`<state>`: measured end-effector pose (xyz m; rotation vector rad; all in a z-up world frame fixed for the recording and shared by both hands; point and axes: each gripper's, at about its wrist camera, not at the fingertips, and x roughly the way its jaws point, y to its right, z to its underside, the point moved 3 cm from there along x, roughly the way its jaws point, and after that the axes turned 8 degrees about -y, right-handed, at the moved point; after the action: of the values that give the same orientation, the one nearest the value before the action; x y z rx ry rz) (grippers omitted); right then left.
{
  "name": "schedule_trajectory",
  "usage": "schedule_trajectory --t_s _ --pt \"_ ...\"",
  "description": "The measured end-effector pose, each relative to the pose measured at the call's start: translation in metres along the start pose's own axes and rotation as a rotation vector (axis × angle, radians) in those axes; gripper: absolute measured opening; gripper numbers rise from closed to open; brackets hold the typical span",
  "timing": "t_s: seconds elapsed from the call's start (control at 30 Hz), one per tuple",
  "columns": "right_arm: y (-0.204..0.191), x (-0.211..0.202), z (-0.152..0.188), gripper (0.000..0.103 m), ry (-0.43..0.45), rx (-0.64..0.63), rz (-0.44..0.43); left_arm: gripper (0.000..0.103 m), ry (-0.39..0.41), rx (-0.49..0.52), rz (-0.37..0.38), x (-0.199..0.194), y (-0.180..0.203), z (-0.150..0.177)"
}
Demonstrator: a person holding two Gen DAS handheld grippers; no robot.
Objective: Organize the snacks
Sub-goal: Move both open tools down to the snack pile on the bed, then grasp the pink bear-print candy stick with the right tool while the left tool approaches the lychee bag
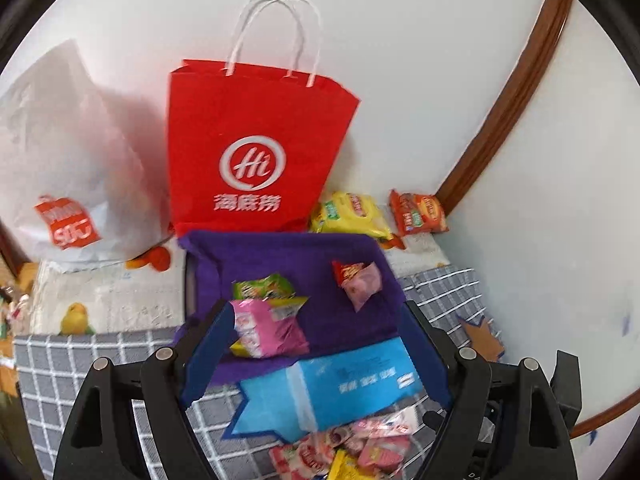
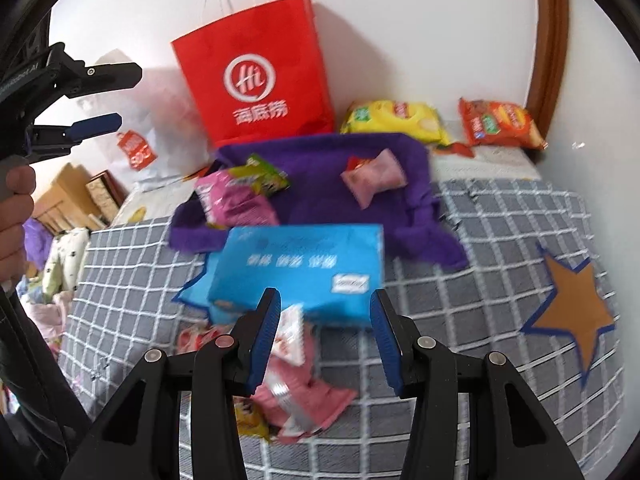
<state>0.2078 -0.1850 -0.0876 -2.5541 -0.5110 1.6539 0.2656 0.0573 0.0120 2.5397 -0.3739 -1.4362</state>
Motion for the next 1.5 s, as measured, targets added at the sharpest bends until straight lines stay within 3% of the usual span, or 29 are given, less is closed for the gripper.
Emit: schedule_trajectory --t_s 0.27,0.33,0.4,0.5,0.7,0.83,1.0,1.17,1.23,1.4,1.5 --pt "-0.014 0.024 0.014 0.046 -0.033 0.005 -0.041 0.082 -0.052 -0.023 -0.043 0.001 -0.014 0.041" --pt "-0.015 0.031 0.014 0.038 -0.052 0.010 -0.065 0.082 -0.064 -0.034 -0.044 0.001 -0.018 0.051" --pt "-0.015 0.036 0.015 0.016 -0.074 0.015 -0.071 0.082 -0.074 -0.044 -0.051 0.002 -0.021 0.061" --pt "-0.018 0.031 0.020 0.010 -0.041 -0.002 -0.078 0.082 -0.088 -0.054 -0.064 0.004 -0.024 0.075" --pt "-0.003 -0.013 0.031 0.008 0.085 0.020 -0.104 0.082 -0.135 -0.056 -0.099 0.024 -0.028 0.105" --pt "0.027 -0.038 0.044 0.008 0.153 0.073 -0.053 0.082 -0.191 -0.068 -0.099 0.049 -0.027 0.124" --pt "0.062 -0.030 0.071 0.008 0.114 0.099 0.004 0.082 -0.263 -0.090 -0.095 0.085 -0.025 0.145" --pt "0.078 -0.010 0.099 0.012 0.012 0.048 0.068 0.082 -0.312 -0.086 -0.090 0.108 -0.016 0.157" --pt "0.082 -0.010 0.105 0.015 0.014 0.031 0.097 0.082 -0.328 -0.073 -0.093 0.116 -0.012 0.161" --pt "0.086 -0.023 0.103 0.053 0.106 -0.011 0.096 0.081 -0.329 -0.079 -0.110 0.128 -0.012 0.167" --pt "0.079 -0.012 0.092 0.054 0.099 -0.058 0.067 0.077 -0.322 -0.097 -0.105 0.126 -0.014 0.167"
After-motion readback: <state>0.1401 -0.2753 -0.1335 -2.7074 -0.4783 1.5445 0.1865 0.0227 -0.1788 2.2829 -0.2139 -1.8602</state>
